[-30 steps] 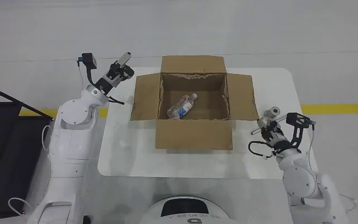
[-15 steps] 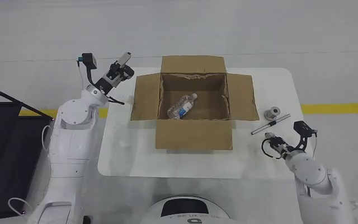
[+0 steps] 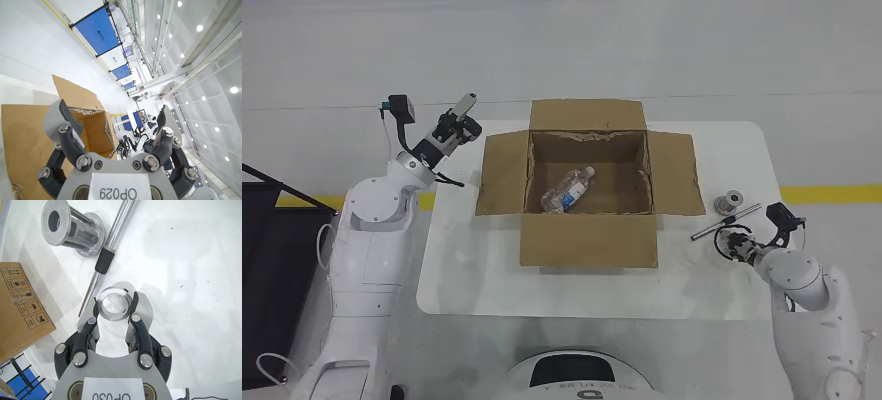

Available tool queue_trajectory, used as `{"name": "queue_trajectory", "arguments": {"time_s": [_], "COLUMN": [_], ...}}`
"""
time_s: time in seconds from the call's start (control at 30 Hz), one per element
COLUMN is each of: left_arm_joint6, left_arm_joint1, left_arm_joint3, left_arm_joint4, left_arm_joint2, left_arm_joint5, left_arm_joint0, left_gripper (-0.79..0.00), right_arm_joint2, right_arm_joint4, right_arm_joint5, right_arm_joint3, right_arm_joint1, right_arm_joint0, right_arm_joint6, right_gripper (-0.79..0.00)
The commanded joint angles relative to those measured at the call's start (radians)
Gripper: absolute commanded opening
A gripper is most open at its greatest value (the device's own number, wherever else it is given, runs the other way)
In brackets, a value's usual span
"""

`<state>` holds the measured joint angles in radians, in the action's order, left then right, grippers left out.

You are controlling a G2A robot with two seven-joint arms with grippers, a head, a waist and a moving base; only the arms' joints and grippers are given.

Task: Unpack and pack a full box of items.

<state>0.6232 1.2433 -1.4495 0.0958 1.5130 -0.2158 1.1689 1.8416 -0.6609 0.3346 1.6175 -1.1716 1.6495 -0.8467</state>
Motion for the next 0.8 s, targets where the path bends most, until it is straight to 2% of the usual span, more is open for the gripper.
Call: {"name": "queue_trajectory", "arguments": {"time_s": [0.0, 0.17, 0.27, 0.47, 0.6, 0.7, 0.77], "left_arm_joint6": [0.0, 0.0, 0.0, 0.0, 0.0, 0.0, 0.0], "left_arm_joint1": [0.0, 0.0, 0.0, 0.0, 0.0, 0.0, 0.0], "left_arm_joint3": [0.0, 0.0, 0.0, 0.0, 0.0, 0.0, 0.0], "left_arm_joint4": [0.001, 0.001, 0.001, 0.001, 0.001, 0.001, 0.001], "left_arm_joint2": [0.0, 0.0, 0.0, 0.0, 0.0, 0.0, 0.0], "left_arm_joint5": [0.0, 0.0, 0.0, 0.0, 0.0, 0.0, 0.0], "left_arm_joint0": [0.0, 0.0, 0.0, 0.0, 0.0, 0.0, 0.0], "left_gripper": [0.0, 0.0, 0.0, 0.0, 0.0, 0.0, 0.0], "right_arm_joint2": [0.005, 0.002, 0.0, 0.004, 0.008, 0.013, 0.019], "right_arm_joint4": [0.003, -0.024, -0.027, -0.009, 0.0, 0.009, 0.022], "right_arm_joint5": [-0.006, 0.027, 0.031, 0.005, 0.004, 0.008, 0.003], "right_arm_joint3": [-0.015, -0.057, -0.078, -0.087, -0.074, -0.04, -0.01], "right_arm_joint1": [0.002, 0.007, 0.01, 0.013, 0.015, 0.014, 0.014], "right_arm_joint0": [-0.008, -0.047, -0.069, -0.075, -0.069, -0.048, -0.028], "right_arm_joint6": [0.001, -0.014, -0.021, -0.016, -0.01, 0.004, 0.016], "right_gripper": [-0.665, -0.631, -0.573, -0.308, -0.191, -0.163, -0.182]}}
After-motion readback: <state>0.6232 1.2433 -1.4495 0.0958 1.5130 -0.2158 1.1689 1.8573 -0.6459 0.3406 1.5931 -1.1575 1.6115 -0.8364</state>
